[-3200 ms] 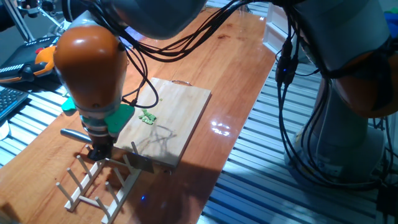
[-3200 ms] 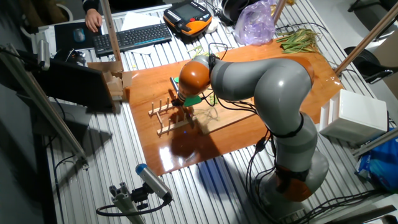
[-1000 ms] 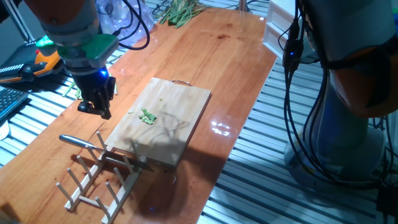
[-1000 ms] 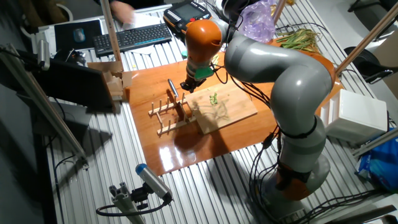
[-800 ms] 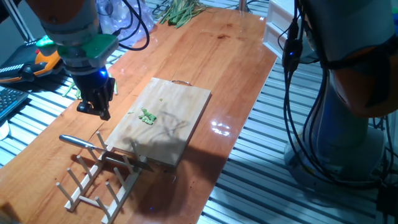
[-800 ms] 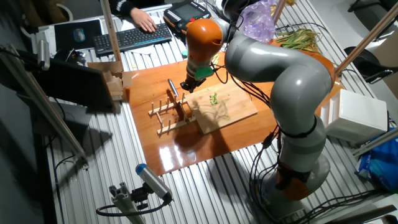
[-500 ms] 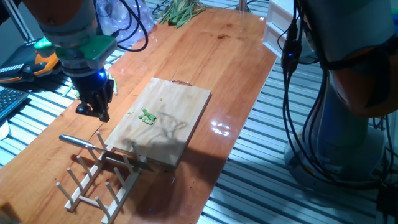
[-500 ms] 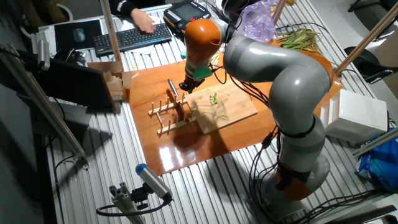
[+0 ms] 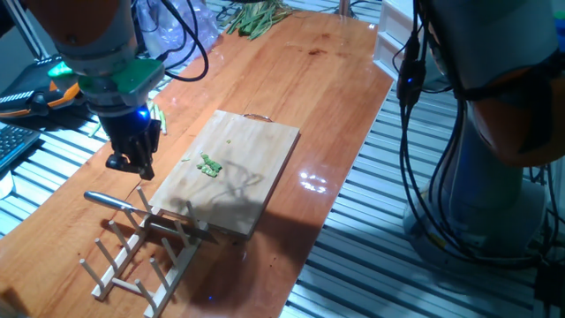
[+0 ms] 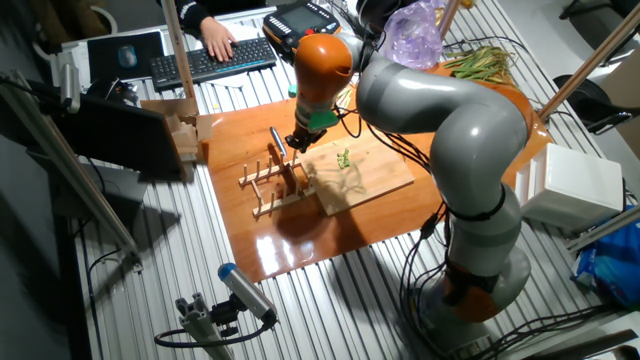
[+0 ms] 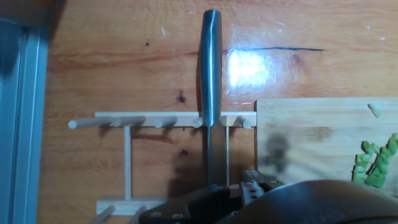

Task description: Chop the green garlic

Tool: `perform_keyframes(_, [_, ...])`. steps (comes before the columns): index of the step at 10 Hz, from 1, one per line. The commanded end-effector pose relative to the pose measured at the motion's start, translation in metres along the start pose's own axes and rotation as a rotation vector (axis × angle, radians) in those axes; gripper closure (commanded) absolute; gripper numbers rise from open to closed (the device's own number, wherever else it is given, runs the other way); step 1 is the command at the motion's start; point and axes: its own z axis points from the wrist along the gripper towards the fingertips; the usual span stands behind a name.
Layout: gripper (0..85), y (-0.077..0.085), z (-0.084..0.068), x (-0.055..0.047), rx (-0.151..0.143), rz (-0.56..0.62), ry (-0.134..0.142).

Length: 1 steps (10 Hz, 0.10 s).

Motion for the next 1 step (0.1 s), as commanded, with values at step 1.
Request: perform_keyframes(1, [85.0, 0.0004, -0.0001, 0.0, -0.008, -0.002, 0.003])
